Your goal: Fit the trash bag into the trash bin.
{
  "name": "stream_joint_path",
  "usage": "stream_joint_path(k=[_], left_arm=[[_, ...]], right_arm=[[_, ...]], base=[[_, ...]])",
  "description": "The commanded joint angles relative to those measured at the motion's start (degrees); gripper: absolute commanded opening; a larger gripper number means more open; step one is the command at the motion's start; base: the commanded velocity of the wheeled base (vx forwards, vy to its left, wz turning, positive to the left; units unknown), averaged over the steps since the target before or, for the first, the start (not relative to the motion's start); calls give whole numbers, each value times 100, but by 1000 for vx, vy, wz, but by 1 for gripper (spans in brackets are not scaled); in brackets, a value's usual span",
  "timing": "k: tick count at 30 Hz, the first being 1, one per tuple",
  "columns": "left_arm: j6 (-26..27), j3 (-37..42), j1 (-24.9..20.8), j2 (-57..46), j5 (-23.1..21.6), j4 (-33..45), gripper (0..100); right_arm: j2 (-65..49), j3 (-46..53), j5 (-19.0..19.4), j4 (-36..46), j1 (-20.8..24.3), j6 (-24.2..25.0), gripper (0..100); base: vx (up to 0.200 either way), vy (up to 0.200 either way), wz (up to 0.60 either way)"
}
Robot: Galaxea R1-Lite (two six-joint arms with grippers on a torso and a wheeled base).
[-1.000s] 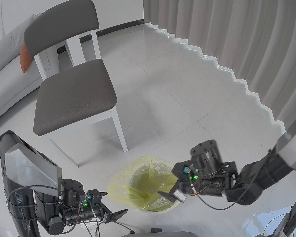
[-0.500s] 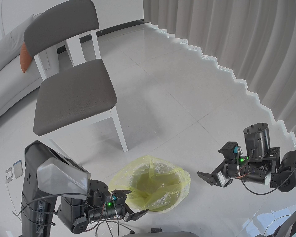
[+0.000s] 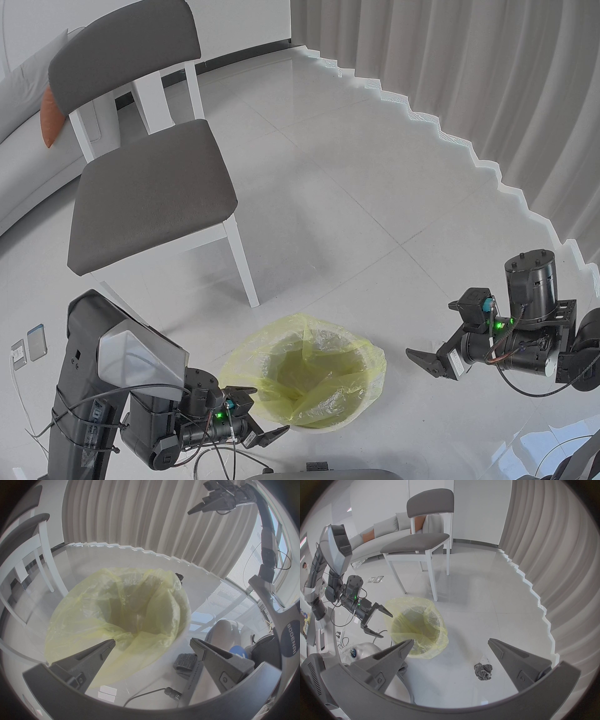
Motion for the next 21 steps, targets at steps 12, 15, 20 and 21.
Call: stream_joint_path(k=[12,15,20,21], left_arm=[[137,-153,160,220,186,-102,0],[120,-65,151,105,168,-102,0],[93,233,116,-62,124,-102,0],[102,330,116,-114,80,-102,0]], right_arm=[[6,64,220,4,20,-116,100],[-3,72,220,13,20,-107,100],[-12,81,220,21,20,-116,100],[-12,90,211,21,28,-116,100]], base=[[0,0,0],[0,0,0],[0,0,0],[0,0,0]])
